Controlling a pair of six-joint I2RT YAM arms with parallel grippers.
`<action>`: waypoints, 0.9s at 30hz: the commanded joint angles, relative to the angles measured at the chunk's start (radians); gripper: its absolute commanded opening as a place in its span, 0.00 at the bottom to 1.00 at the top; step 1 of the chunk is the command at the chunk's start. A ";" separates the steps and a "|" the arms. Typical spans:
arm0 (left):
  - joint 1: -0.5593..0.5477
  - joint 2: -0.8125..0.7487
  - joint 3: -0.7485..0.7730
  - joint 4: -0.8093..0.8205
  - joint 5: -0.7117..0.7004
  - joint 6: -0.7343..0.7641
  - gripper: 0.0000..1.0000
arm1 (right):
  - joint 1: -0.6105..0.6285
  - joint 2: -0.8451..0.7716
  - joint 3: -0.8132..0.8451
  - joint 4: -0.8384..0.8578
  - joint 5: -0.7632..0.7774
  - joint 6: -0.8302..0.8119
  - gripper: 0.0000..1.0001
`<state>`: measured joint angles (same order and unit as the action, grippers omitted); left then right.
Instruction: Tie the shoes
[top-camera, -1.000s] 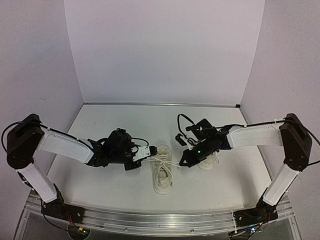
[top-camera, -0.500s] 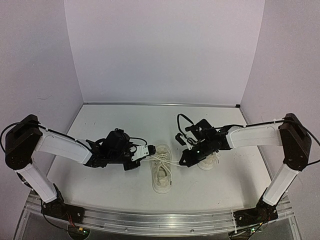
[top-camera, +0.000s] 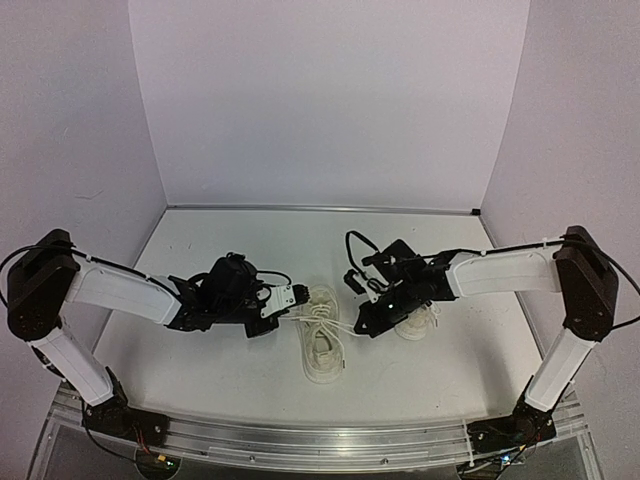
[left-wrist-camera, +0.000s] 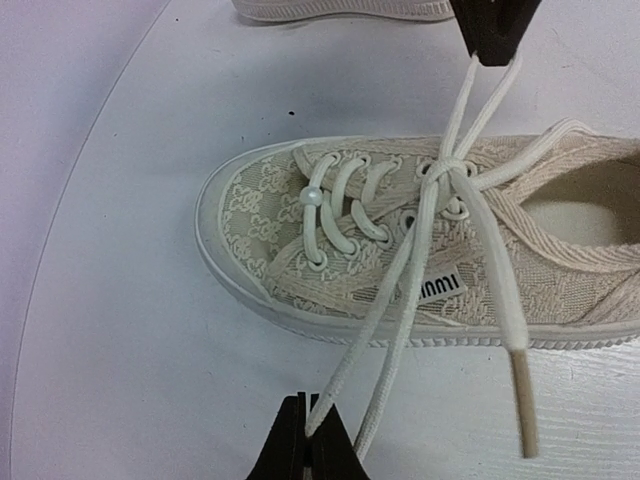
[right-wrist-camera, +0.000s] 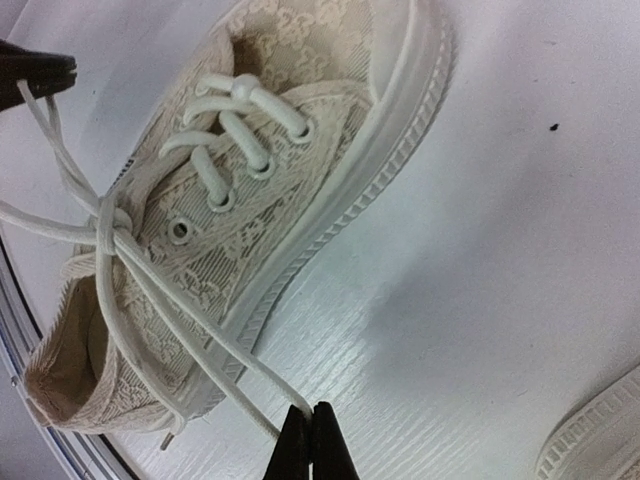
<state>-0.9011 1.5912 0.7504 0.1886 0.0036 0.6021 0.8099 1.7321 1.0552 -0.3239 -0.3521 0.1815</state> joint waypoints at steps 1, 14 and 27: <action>-0.032 0.047 0.100 -0.029 -0.013 -0.030 0.00 | 0.044 0.050 0.084 -0.112 -0.009 -0.010 0.00; -0.065 -0.059 0.171 -0.161 0.065 -0.091 0.44 | 0.047 -0.060 0.156 -0.104 0.007 0.035 0.41; 0.057 -0.358 0.098 -0.252 -0.059 -0.589 1.00 | -0.084 -0.440 -0.009 -0.039 0.102 0.109 0.98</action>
<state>-0.9104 1.3000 0.8616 0.0090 0.0073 0.2669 0.7666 1.4355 1.1182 -0.4032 -0.3075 0.2537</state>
